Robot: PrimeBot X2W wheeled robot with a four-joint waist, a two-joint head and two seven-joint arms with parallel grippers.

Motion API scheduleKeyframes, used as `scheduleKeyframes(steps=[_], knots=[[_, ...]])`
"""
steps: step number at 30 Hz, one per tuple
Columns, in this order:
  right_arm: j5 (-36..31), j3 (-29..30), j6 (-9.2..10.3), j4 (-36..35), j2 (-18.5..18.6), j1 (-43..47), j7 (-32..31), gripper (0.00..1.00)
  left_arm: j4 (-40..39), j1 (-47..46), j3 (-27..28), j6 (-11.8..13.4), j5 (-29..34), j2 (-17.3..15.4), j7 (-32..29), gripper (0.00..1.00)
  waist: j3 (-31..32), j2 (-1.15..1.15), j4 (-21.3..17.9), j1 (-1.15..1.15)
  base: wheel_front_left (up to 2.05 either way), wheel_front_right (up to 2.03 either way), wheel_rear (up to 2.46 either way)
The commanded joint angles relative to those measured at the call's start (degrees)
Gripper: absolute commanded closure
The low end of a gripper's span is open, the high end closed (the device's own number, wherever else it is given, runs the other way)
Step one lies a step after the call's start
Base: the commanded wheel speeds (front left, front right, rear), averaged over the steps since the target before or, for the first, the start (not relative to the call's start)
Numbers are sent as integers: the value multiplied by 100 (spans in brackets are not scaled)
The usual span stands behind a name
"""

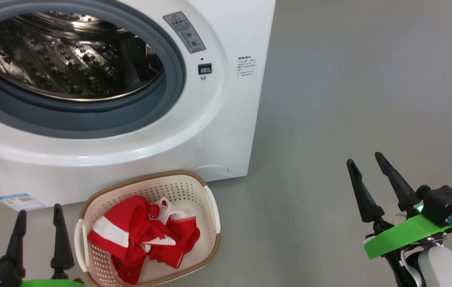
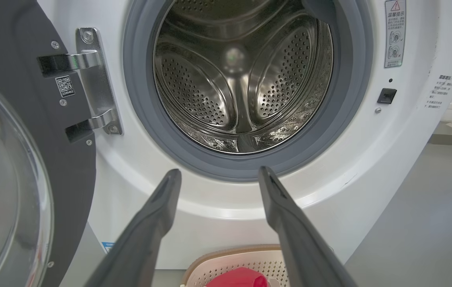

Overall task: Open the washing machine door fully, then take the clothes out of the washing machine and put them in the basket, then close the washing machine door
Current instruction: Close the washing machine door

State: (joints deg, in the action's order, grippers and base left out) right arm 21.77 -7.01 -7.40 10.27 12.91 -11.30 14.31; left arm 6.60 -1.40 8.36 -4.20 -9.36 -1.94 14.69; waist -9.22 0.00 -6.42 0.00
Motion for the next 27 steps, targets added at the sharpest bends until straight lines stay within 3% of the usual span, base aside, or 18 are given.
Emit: scheduleKeyframes(steps=[1,14,27], knots=[[6,-116,-9,-146,58,15,69,0,-111,-88,171,68,25,-94,30,0,3,0,3,0,-119,119,0],[6,-140,-9,-151,77,29,69,0,-170,-59,153,76,20,-94,30,0,36,0,25,0,-130,130,0],[12,-178,-9,-140,107,58,69,0,-87,-47,92,135,-32,-94,30,0,89,0,76,0,-17,17,0]])
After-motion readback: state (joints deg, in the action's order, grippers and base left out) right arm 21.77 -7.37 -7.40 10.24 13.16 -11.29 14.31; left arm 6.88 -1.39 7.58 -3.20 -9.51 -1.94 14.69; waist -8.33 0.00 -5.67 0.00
